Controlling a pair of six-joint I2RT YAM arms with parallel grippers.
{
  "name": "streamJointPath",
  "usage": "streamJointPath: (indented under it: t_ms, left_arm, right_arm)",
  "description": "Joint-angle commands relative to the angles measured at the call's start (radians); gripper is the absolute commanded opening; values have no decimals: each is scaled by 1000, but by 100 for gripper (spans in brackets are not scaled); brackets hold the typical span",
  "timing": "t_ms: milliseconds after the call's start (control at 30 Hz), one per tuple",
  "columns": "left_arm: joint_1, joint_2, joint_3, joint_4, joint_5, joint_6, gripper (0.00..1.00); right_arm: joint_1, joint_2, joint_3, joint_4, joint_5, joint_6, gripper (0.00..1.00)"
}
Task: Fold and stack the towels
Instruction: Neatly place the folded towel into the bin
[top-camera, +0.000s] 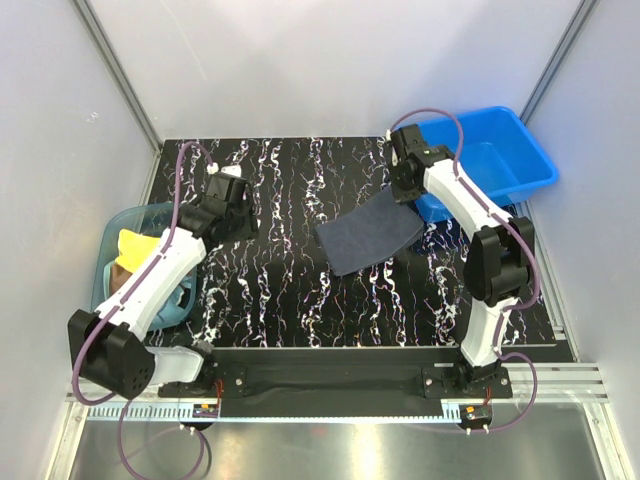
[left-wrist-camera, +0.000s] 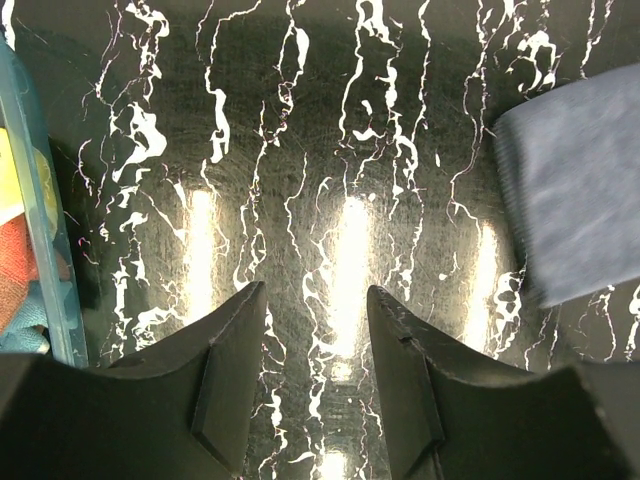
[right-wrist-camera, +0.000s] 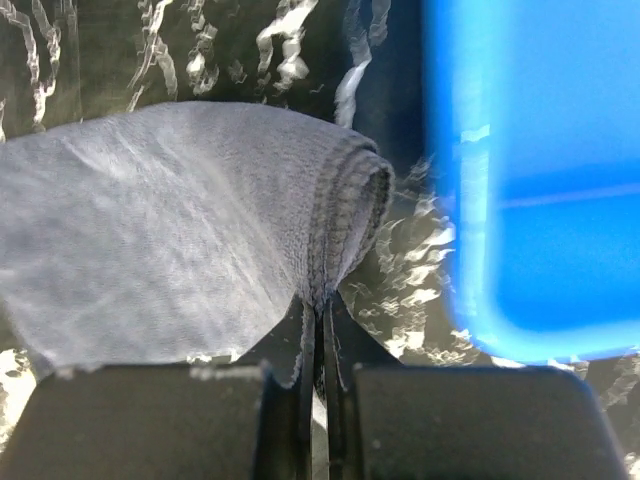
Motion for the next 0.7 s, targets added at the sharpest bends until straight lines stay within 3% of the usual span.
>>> streamJointPath:
  t_ms: [0,233,500,667]
  left_arm:
    - [5,-48,31,21,22,23,50]
    - [7,-45,5,43,55,23,50]
    - [7,-34,8,54,84,21,50]
    - [5,-18,14,51,98,26,50]
  right_arm:
    - [-29,27,146,-53,117,-79,0]
    - [-98,167,456,-184,193,-140,0]
    - [-223,311,749,-147,219,-240,0]
    - [-292,363,817,-66,221,-287,0]
